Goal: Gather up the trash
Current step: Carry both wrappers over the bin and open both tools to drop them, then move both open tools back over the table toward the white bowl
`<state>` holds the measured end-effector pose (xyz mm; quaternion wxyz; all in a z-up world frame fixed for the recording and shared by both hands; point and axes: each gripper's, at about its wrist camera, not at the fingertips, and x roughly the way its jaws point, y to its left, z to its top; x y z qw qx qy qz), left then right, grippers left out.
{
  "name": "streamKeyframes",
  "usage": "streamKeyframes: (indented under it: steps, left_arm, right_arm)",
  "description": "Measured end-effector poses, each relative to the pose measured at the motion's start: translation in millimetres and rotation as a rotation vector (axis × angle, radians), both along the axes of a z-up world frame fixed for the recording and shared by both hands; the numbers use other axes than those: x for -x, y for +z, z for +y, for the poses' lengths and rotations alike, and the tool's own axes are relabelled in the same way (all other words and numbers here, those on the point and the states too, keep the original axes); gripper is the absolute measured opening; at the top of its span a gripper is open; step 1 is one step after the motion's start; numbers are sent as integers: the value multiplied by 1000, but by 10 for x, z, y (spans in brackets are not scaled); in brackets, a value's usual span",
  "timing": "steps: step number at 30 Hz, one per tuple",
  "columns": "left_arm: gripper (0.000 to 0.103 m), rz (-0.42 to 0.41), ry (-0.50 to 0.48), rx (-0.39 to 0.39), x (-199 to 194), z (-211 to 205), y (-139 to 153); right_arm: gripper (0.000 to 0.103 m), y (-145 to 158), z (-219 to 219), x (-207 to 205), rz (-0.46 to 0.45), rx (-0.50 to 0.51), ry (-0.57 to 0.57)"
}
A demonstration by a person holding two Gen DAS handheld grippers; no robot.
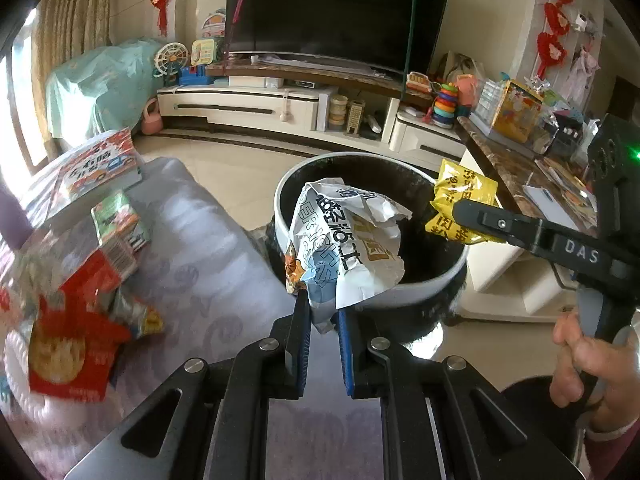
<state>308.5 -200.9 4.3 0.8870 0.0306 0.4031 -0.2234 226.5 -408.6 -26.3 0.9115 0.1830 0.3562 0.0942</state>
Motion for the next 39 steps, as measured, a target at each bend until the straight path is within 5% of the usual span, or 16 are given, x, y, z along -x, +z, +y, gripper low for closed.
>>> streamKeyframes:
  steps: [23,27,32,35,39]
  left_arm:
    - [13,48,-24,-40,-659,-469,-82]
    - [23,51,-20,-41,-724,-518,-77]
    - [46,30,-25,-46,-683,-517,-59]
    - [47,29,-12,-41,-599,-483,-82]
    - [52,35,19,-19,-423,-351,-113]
  right_arm:
    - [40,-101,-231,-443,59,7,-6]
    - [42,-123,-234,-489,68,11,-6]
    - [57,-115,-255,-510,77,13,-23]
    - [73,-89,-263,-484,67,1,-27]
    - [79,-23,-227,-388,42,-2,-33]
